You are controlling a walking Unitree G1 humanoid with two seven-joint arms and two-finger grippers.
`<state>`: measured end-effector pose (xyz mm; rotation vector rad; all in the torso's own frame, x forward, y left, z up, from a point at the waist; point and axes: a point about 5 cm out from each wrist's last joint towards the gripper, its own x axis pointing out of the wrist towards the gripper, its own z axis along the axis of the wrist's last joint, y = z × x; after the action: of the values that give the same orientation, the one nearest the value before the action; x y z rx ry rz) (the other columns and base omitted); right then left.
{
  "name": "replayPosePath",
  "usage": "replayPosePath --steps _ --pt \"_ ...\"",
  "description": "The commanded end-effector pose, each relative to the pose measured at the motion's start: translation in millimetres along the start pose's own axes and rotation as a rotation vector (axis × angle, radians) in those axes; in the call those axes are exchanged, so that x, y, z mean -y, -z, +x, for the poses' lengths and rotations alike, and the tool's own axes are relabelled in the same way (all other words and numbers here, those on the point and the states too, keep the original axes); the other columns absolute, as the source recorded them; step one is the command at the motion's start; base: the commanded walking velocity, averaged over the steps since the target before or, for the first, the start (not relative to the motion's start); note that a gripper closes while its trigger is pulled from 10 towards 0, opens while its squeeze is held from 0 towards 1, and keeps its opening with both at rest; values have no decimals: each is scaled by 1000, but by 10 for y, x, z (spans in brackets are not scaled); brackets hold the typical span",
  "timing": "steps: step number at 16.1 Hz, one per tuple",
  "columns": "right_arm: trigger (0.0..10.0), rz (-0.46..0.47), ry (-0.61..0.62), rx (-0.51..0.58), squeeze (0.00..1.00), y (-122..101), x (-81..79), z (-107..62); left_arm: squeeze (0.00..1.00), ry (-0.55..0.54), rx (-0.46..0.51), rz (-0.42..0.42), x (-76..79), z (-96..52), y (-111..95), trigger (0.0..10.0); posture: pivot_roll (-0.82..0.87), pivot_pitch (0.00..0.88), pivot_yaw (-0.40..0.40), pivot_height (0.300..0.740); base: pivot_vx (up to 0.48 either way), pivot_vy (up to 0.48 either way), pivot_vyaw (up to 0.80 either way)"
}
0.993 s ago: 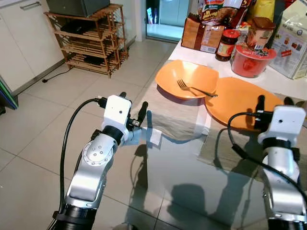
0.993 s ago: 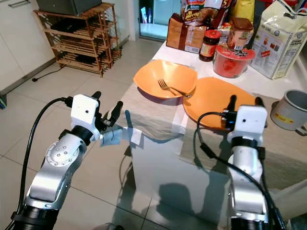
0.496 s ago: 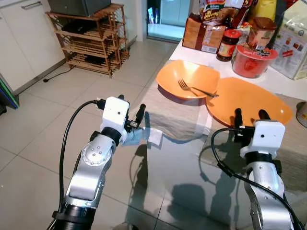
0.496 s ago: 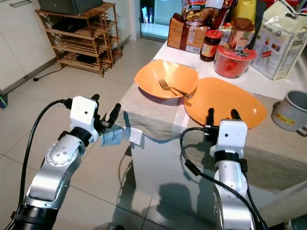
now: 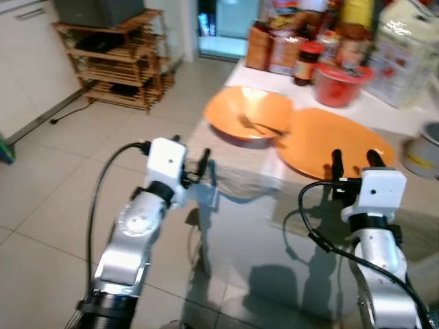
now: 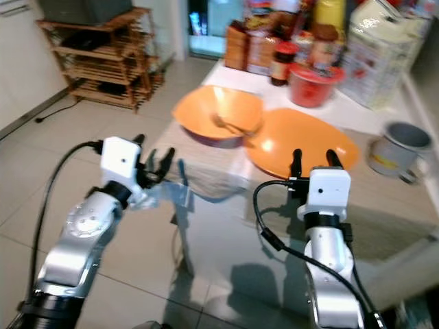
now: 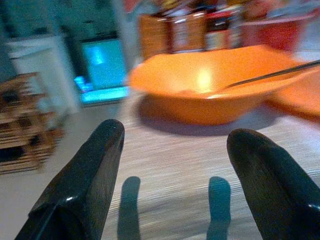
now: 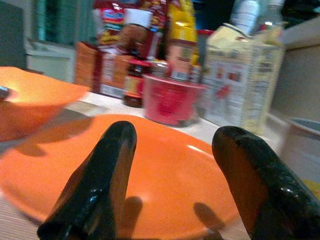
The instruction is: Setting the table
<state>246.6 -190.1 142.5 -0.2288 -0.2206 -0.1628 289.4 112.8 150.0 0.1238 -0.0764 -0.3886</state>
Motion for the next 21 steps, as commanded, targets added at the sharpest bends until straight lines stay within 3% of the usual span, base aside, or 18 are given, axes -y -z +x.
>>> replayPosePath --steps 1,4,11,17,21 --pt "10000 2 6 30 0 -62 -1 36 0 2 12 20 -41 9 -38 10000 -13 0 33 740 0 -480 0" --pt "10000 -1 -3 33 0 -64 -21 57 0 -13 19 5 -60 3 -42 10000 -9 0 31 740 0 -401 0" --pt "10000 22 -69 47 0 -108 -111 112 0 -29 24 -1 -69 -8 -51 10000 -4 0 25 740 0 0 0" --pt "10000 107 -184 58 0 -173 -335 320 0 -45 36 8 -71 -22 -81 10000 31 4 14 740 0 0 0" --pt "10000 165 -284 37 0 -130 -614 454 0 -61 46 32 -93 -76 -130 10000 90 17 -4 740 0 0 0"
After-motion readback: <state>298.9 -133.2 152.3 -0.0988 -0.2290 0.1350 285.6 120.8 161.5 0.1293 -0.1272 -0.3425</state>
